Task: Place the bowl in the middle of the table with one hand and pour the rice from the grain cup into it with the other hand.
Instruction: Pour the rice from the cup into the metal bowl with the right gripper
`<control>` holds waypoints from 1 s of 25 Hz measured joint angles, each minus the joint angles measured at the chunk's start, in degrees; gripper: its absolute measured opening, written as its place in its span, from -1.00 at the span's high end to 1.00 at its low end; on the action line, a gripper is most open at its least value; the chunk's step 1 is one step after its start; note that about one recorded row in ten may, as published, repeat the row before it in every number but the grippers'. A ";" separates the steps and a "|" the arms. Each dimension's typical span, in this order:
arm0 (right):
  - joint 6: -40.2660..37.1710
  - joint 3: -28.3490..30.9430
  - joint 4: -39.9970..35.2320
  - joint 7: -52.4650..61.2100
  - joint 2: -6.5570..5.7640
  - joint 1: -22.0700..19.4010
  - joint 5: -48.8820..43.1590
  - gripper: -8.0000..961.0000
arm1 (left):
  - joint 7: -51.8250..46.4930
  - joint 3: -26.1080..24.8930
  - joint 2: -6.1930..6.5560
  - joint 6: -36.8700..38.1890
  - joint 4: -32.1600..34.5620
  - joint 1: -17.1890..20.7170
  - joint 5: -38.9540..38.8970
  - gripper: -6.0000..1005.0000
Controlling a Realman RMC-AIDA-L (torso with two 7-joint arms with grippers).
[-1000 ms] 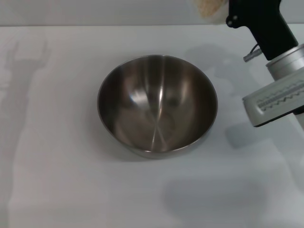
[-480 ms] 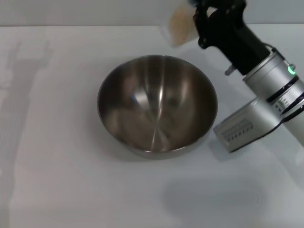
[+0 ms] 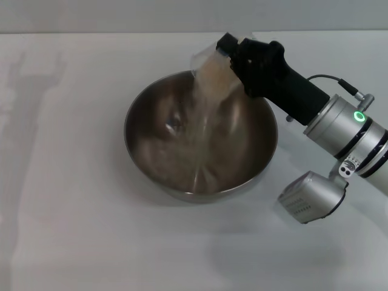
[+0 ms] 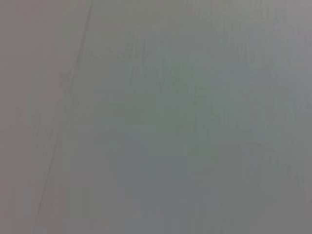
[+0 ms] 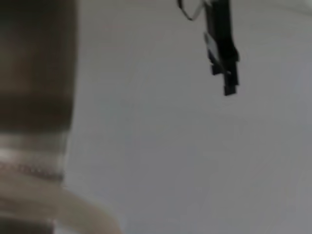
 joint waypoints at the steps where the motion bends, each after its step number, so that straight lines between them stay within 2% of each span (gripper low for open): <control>1: -0.09 0.00 -0.53 -0.35 0.00 0.12 -0.60 0.94 | 0.00 -0.02 0.00 -0.07 0.00 -0.06 0.00 -0.62; 13: -2.80 -0.16 -2.88 -12.00 -0.15 2.09 -7.04 0.94 | -0.82 -0.13 0.00 -0.26 -0.67 -0.21 0.00 -0.62; 25: -6.00 -2.78 -6.51 -19.17 -0.15 4.08 -7.40 0.94 | -2.99 -0.92 0.00 -0.30 -0.82 0.14 -0.09 -0.62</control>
